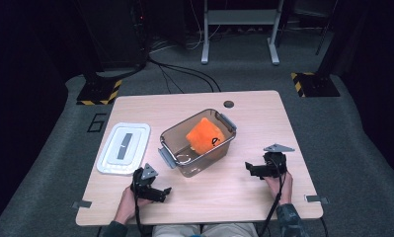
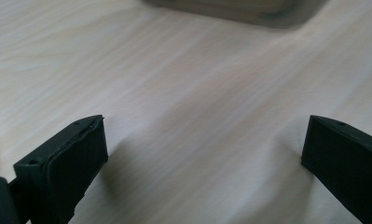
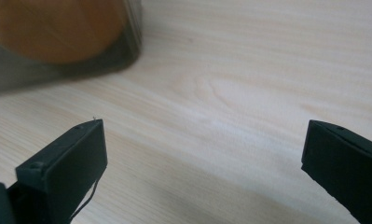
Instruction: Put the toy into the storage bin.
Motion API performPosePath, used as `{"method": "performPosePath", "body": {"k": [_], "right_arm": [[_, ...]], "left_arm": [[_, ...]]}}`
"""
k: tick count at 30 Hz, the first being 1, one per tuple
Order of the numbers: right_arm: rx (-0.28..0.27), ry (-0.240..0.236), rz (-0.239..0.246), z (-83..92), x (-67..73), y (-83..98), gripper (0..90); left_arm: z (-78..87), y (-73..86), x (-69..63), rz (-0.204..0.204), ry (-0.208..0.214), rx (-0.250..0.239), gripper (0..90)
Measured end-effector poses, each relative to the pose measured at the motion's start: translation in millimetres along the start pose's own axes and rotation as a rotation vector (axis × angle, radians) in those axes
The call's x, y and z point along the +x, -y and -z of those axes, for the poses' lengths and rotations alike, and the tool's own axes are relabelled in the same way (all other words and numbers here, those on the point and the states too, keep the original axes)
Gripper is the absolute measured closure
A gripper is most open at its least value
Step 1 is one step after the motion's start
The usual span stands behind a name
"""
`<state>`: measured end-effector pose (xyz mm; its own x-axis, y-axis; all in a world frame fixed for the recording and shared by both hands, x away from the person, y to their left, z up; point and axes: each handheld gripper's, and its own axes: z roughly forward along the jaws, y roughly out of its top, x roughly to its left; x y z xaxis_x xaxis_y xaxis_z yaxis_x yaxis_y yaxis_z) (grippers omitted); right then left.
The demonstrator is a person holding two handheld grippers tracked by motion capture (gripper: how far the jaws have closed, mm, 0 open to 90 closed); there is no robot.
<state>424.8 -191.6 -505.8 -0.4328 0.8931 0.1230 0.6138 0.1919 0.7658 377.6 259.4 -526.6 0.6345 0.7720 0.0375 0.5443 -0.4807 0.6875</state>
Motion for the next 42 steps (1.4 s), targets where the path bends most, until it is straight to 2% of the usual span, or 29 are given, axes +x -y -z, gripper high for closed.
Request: {"method": "performPosePath", "body": {"k": [1,4,5,8,10,15,18,24,27,30,37,39,41,42], "right_arm": [[0.009,0.0,0.002,-2.2,-1.4,2.2,0.0],[0.029,0.024,0.0,-8.8,-4.7,8.5,0.0],[0.027,0.03,0.001,-9.9,-5.6,9.6,0.0],[0.035,0.031,-0.007,-13.0,-8.2,12.5,0.0],[0.026,0.039,0.01,-13.4,-8.0,12.2,0.0],[0.073,0.065,0.044,-19.4,-4.7,11.8,0.0],[0.077,0.09,0.077,-21.4,-0.8,12.6,0.0],[0.083,0.09,0.086,-20.4,-1.2,13.1,0.0],[0.083,0.088,0.083,-20.5,-1.1,13.1,0.0],[0.082,0.087,0.084,-20.6,-1.2,13.0,0.0],[0.08,0.086,0.089,-20.9,-1.7,12.9,0.0],[0.08,0.086,0.09,-20.9,-1.7,12.9,0.0],[0.079,0.085,0.089,-21.0,-1.7,12.9,0.0],[0.079,0.086,0.089,-20.9,-1.7,12.9,0.0]], "left_arm": [[1.4,-0.4,3.5,0.005,-0.023,0.006,0.0],[9.6,-1.8,20.1,0.05,-0.028,-0.004,1.2],[13.0,-2.2,27.0,0.079,-0.044,-0.029,2.0],[22.1,-4.4,44.0,0.133,-0.09,-0.064,4.6],[28.3,-7.4,58.5,0.166,-0.112,-0.074,5.1],[37.5,-15.2,93.6,0.218,-0.178,-0.094,5.9],[36.3,-18.8,111.3,0.243,-0.198,-0.095,6.3],[26.2,-25.1,139.4,0.292,-0.232,-0.078,4.2],[19.5,-27.2,152.3,0.301,-0.246,-0.057,3.7],[12.5,-28.1,163.6,0.321,-0.243,-0.038,3.7],[-2.5,-30.9,181.4,0.332,-0.28,0.01,22.9],[-5.4,-31.5,183.2,0.335,-0.297,0.023,31.4],[-7.5,-31.3,185.1,0.341,-0.289,0.022,35.1],[-8.3,-32.0,185.0,0.343,-0.307,0.037,38.9]]}}
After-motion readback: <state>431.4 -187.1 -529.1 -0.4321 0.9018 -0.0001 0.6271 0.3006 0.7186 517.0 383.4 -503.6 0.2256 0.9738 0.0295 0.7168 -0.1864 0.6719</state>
